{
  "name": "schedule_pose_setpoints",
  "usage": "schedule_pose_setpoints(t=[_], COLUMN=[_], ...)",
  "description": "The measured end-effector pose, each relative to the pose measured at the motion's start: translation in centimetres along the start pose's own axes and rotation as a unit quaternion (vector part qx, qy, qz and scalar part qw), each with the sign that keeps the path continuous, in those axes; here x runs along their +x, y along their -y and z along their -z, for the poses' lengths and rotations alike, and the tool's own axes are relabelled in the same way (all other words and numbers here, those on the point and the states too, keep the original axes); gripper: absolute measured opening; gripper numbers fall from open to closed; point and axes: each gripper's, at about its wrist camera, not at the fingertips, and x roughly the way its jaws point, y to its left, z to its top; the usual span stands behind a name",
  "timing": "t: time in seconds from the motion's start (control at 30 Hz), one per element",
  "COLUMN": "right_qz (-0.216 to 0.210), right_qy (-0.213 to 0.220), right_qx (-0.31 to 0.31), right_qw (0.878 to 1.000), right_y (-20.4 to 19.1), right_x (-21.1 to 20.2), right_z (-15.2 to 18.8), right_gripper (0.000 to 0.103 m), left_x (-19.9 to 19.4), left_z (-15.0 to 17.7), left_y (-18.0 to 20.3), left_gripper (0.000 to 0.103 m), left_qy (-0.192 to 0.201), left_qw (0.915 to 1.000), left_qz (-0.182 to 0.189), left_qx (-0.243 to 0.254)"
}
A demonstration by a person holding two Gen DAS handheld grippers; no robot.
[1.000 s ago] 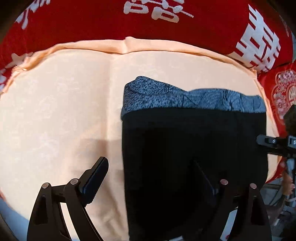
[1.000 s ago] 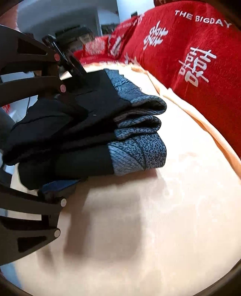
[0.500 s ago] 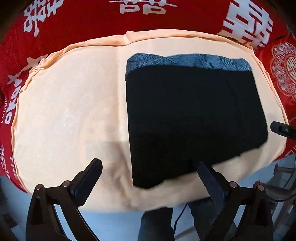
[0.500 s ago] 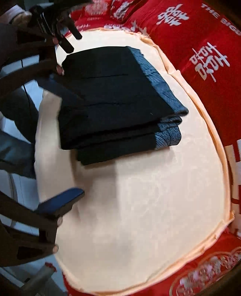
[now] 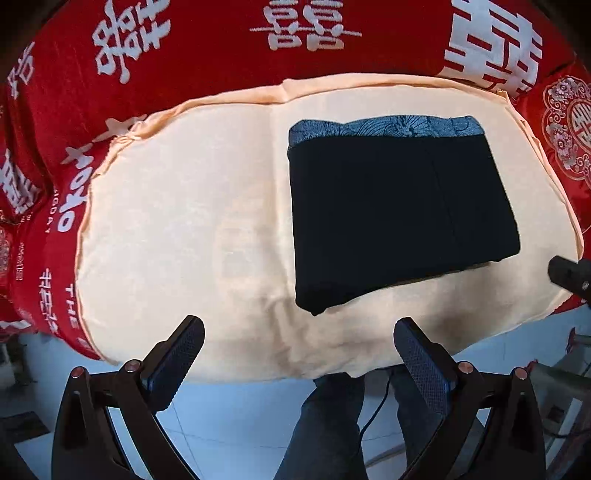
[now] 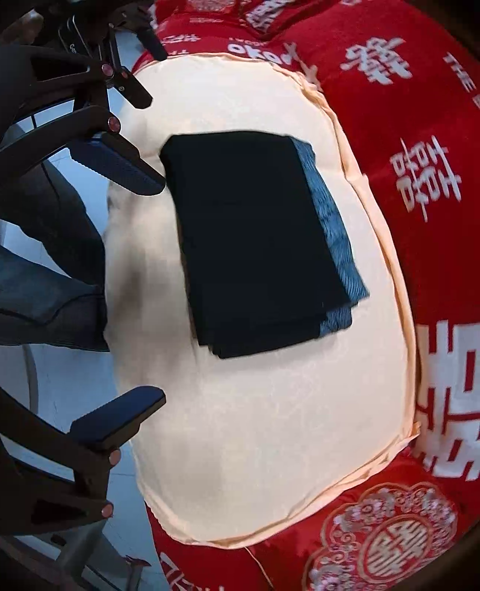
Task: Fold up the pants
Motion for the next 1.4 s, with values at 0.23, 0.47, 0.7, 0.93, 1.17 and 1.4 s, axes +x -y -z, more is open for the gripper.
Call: schedule_pose_setpoints(t=[0.23, 0.47, 0.7, 0.93, 1.17, 1.4], right_qz=[0.013, 0.031, 0.041, 0.041, 0.045, 0.047], right_qy=[0.004, 0.007, 0.001, -0.004, -0.006, -0.011], right_qx=[-0.019, -0.029, -0.035, -0.045, -0.045, -0.052], right_qw=[1.000, 0.999, 0.999, 0.998, 0.998, 0.998], right_y=[-2.9, -4.3, -5.1, -5.7, -5.8, -6.0], right_x=[-2.3, -3.5, -3.9, -4.0, -4.1, -4.1], right_z=[0.7, 0.7, 0.9, 1.0, 0.6, 0.2], right_gripper=[0.103, 0.103, 0.103, 0.103, 0.103, 0.103], left_x=[-2.2, -3.4, -3.8, -4.4, -4.6, -4.6], left_z=[0.5, 1.1, 0.9, 1.0, 0.7, 0.6], left_y=[0.0, -0.7, -0.7, -0.3, -0.4, 0.0], left_gripper=[0.103, 0.103, 0.103, 0.103, 0.103, 0.103], left_qy=[0.005, 0.004, 0.000, 0.000, -0.001, -0.004], left_qw=[1.0000, 1.0000, 0.9999, 1.0000, 1.0000, 0.9999], left_qz=[-0.001, -0.008, 0.001, 0.000, 0.002, 0.006], left_qx=[0.003, -0.003, -0.015, 0.000, -0.007, -0.010])
